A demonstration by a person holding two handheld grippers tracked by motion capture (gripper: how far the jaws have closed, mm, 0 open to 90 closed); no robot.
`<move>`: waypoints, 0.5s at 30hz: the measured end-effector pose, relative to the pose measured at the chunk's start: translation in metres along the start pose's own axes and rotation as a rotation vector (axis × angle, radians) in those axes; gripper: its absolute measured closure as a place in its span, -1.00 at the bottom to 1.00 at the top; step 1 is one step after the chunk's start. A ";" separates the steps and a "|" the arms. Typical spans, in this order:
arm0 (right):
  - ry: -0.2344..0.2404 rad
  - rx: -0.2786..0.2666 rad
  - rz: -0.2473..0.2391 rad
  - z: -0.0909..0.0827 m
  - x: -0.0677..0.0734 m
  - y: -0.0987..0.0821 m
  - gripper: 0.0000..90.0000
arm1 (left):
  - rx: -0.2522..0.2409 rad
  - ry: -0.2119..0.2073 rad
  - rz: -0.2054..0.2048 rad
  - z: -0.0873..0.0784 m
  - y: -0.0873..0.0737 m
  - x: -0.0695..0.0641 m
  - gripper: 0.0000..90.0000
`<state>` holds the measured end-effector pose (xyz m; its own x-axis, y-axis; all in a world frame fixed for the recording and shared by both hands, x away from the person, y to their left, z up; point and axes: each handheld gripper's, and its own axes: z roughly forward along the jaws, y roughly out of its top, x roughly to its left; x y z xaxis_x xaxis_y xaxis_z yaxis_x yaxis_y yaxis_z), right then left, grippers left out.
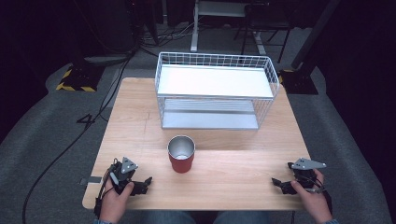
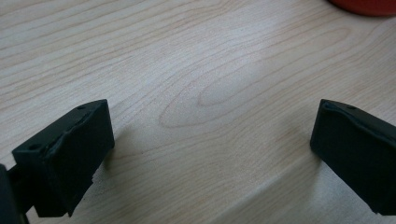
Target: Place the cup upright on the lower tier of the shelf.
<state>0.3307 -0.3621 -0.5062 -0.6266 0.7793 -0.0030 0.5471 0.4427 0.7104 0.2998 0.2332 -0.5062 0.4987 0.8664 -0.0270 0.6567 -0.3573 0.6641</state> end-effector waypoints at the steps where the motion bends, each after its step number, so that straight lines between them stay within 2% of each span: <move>1: 0.000 0.000 0.001 0.000 0.000 0.000 -1.00 | 0.000 0.000 0.001 0.000 0.000 0.000 -1.00; 15: -0.002 0.001 0.004 0.001 0.000 0.001 -1.00 | -0.001 -0.002 -0.003 0.000 0.000 0.000 -0.99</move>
<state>0.3322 -0.3611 -0.5062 -0.6232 0.7821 -0.0014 0.5501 0.4396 0.7100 0.2993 0.2335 -0.5062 0.4983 0.8665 -0.0305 0.6575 -0.3547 0.6648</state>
